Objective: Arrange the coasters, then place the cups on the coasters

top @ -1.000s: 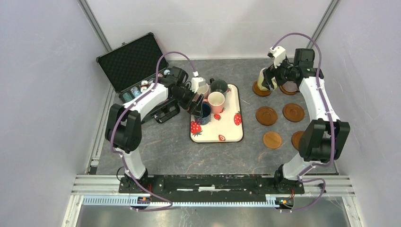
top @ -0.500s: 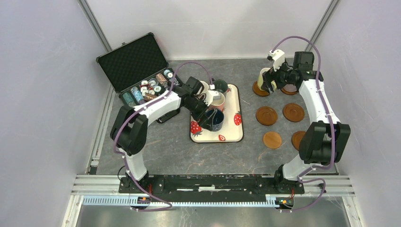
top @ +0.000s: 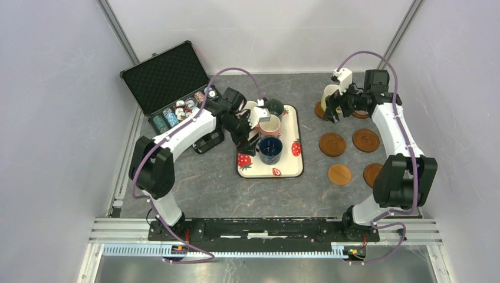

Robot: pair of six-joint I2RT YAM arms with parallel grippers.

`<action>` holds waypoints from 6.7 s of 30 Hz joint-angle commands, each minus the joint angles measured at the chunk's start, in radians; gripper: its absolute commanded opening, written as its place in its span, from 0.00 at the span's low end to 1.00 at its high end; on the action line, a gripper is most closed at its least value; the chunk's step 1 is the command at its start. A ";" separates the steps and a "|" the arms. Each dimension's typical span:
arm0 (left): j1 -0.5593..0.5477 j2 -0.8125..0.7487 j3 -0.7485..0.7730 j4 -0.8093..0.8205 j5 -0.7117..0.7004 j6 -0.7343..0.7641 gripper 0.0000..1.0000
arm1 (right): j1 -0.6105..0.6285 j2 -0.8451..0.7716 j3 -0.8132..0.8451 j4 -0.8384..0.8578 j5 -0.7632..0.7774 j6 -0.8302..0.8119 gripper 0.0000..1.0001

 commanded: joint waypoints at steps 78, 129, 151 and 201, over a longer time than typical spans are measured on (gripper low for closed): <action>-0.244 0.086 -0.140 0.569 -0.315 -0.228 0.36 | 0.283 0.003 -0.408 0.296 0.067 0.224 0.22; 0.039 -0.360 -0.344 0.566 -0.508 -0.559 1.00 | 0.602 -0.031 -0.396 0.228 0.577 0.558 0.80; 0.056 -0.340 -0.332 0.583 -0.481 -0.540 1.00 | 0.534 0.050 -0.301 0.280 0.397 0.352 0.63; 0.062 -0.155 -0.096 0.440 -0.251 -0.433 1.00 | -0.503 0.097 0.001 -0.284 -0.057 -0.703 0.00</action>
